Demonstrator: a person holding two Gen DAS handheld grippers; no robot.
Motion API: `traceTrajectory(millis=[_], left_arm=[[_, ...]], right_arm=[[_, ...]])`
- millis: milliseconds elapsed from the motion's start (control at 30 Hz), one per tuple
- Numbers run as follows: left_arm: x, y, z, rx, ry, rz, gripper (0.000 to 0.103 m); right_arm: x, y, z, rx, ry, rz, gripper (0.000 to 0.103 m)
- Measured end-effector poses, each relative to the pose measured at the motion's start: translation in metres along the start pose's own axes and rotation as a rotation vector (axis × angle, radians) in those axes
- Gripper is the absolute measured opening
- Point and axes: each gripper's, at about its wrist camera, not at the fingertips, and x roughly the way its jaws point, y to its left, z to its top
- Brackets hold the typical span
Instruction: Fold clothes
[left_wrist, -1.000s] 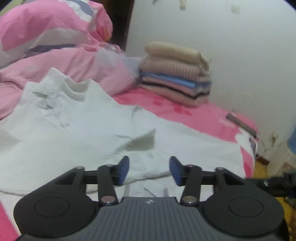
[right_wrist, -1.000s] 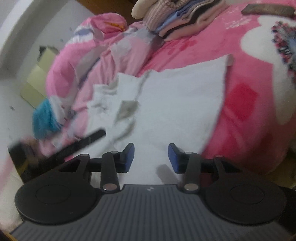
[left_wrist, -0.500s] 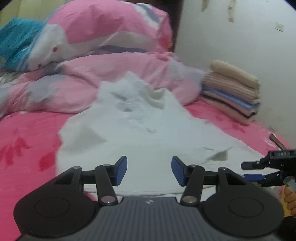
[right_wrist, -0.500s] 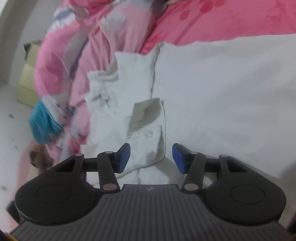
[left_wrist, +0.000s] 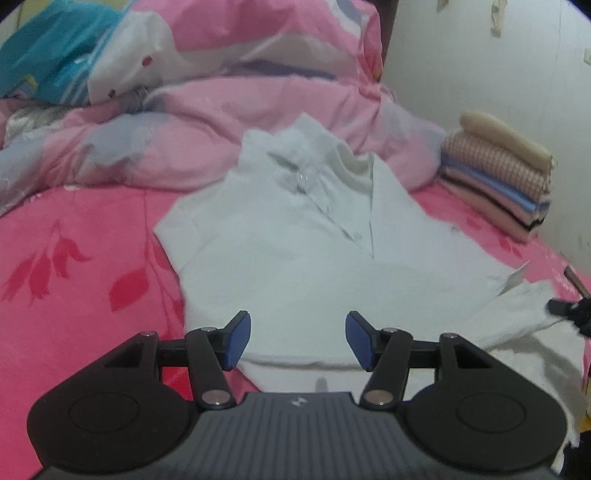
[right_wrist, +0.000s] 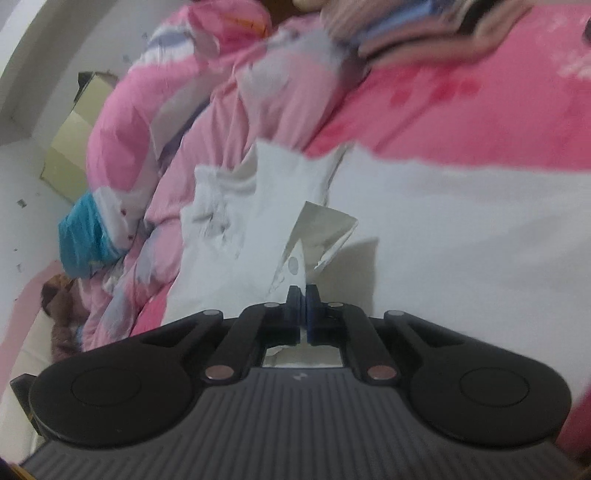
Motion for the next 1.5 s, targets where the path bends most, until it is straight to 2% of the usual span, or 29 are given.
traceTrajectory(millis=[167,567,767,1000,1100,1167,1200,1233,1300,1500], left_arm=[[0.013,-0.011,-0.005,0.038,0.036,-0.006,0.058],[0.024,-0.020,-0.009,0.072,0.093,0.004,0.058],[0.028,-0.021,-0.014,0.118,0.103,0.077,0.058],[0.041,-0.027,-0.018,0.237,0.069,0.205,0.057],[0.049,-0.032,-0.019,0.308,0.039,0.278,0.050],[0.054,-0.032,-0.020,0.338,0.022,0.325,0.025],[0.056,-0.031,-0.020,0.338,0.016,0.343,0.017],[0.055,-0.027,-0.019,0.320,0.009,0.351,0.006],[0.052,-0.018,-0.017,0.267,-0.004,0.352,0.004],[0.043,0.000,-0.019,0.193,-0.008,0.344,0.003]], right_arm=[[-0.020,-0.006,0.004,-0.031,-0.062,-0.019,0.001],[-0.042,-0.035,-0.001,-0.003,-0.132,-0.061,0.001],[-0.052,-0.041,0.002,-0.007,-0.167,-0.068,0.001],[-0.050,-0.048,0.001,0.024,-0.162,-0.058,0.001],[-0.050,-0.048,0.000,0.033,-0.158,-0.051,0.001],[-0.051,-0.047,-0.001,0.033,-0.160,-0.046,0.001],[-0.051,-0.046,-0.001,0.034,-0.161,-0.043,0.001],[-0.052,-0.045,-0.001,0.034,-0.162,-0.041,0.001],[-0.053,-0.043,-0.002,0.035,-0.165,-0.035,0.001],[-0.058,-0.042,-0.013,0.046,-0.155,-0.026,0.001]])
